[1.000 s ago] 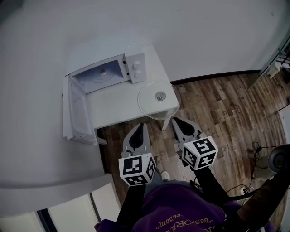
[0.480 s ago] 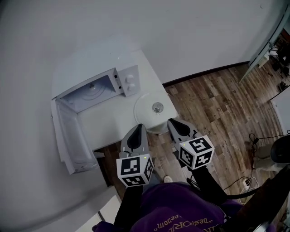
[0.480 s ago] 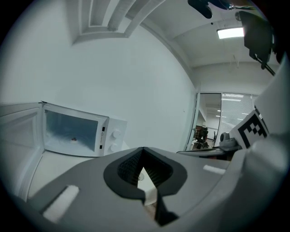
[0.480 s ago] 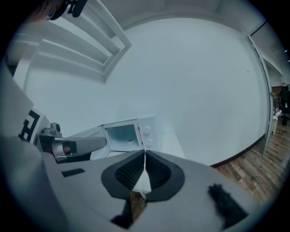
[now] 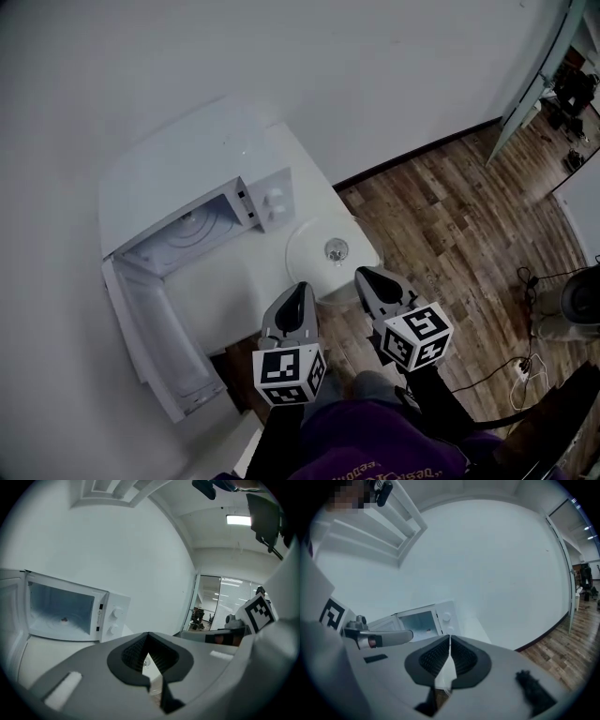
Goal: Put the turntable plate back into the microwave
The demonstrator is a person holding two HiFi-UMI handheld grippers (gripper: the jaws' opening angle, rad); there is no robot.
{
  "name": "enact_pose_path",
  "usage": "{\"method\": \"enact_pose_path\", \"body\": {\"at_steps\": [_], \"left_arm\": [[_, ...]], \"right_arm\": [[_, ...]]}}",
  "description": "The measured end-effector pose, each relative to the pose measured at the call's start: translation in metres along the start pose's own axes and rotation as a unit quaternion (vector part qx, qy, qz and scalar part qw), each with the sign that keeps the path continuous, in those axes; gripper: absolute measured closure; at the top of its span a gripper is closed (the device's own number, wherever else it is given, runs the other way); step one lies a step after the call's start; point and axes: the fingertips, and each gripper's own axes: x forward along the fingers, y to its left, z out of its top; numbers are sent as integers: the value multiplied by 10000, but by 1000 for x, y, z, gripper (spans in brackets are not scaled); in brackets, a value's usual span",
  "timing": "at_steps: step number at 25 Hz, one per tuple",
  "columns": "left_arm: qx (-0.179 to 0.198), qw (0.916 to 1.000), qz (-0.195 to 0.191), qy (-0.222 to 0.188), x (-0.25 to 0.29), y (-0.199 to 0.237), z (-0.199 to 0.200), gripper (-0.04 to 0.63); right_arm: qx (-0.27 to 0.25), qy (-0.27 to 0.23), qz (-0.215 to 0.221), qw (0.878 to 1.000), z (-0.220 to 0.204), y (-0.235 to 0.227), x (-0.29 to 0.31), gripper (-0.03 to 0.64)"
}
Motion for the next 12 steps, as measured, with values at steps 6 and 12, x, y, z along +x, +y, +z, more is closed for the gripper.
{"method": "enact_pose_path", "body": {"at_steps": [6, 12], "left_arm": [[22, 9998, -36, 177, 11, 1, -16, 591], [18, 9996, 52, 272, 19, 0, -25, 591]], "right_arm": [[98, 229, -66, 9997, -17, -5, 3, 606], [103, 368, 176, 9991, -24, -11, 18, 606]]}}
